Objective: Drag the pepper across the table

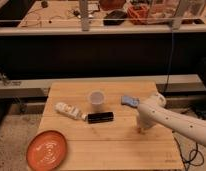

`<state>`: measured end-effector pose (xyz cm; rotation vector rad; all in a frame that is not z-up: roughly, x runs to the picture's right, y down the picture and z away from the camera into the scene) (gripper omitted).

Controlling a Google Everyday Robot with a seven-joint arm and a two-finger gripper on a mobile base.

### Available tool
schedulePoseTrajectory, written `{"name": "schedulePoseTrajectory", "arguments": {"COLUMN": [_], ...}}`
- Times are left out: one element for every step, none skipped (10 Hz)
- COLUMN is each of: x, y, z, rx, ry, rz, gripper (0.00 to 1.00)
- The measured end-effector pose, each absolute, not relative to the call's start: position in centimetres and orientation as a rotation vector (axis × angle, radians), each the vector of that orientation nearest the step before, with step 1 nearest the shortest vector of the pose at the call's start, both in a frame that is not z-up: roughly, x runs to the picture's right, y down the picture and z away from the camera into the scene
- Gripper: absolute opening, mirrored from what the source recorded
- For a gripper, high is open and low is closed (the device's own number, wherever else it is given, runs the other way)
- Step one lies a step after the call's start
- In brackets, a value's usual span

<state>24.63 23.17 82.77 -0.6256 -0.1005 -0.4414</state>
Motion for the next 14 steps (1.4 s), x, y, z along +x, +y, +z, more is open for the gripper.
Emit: {"name": "schedulePoseTrajectory", "arguments": {"x": [24.6,24.5,24.0,23.3,23.2,23.2,23.1,23.1,22.9,22.3,21.4,21.5,21.5,21.4], "y": [23.2,23.2,23.2,23.2,23.1,23.1,23.0,23.1,23.1,23.2,23.1,23.2,23.1,23.1], "z": [82.8,82.8,82.8,82.8,82.9,82.9,82.9,82.9,82.9,82.9,83.0,82.9,82.9,82.8], "rx": [-0.626,-0.627,-0.630,-0.630,-0.627,-0.626,-0.628,-0.628,-0.629,-0.633,-0.633,-0.633,-0.630,-0.632], "ry": [-0.101,-0.100,-0.100,-0.100,-0.102,-0.103,-0.102,-0.102,-0.099,-0.099,-0.104,-0.104,-0.106,-0.104], "rz": [-0.442,-0.448,-0.462,-0.479,-0.476,-0.475,-0.479,-0.478,-0.489,-0.507,-0.523,-0.519,-0.518,-0.521], "gripper": [0.01,0.01,0.01,0.01,0.01,0.01,0.01,0.01,0.01,0.01,0.01,0.01,0.01,0.01]}}
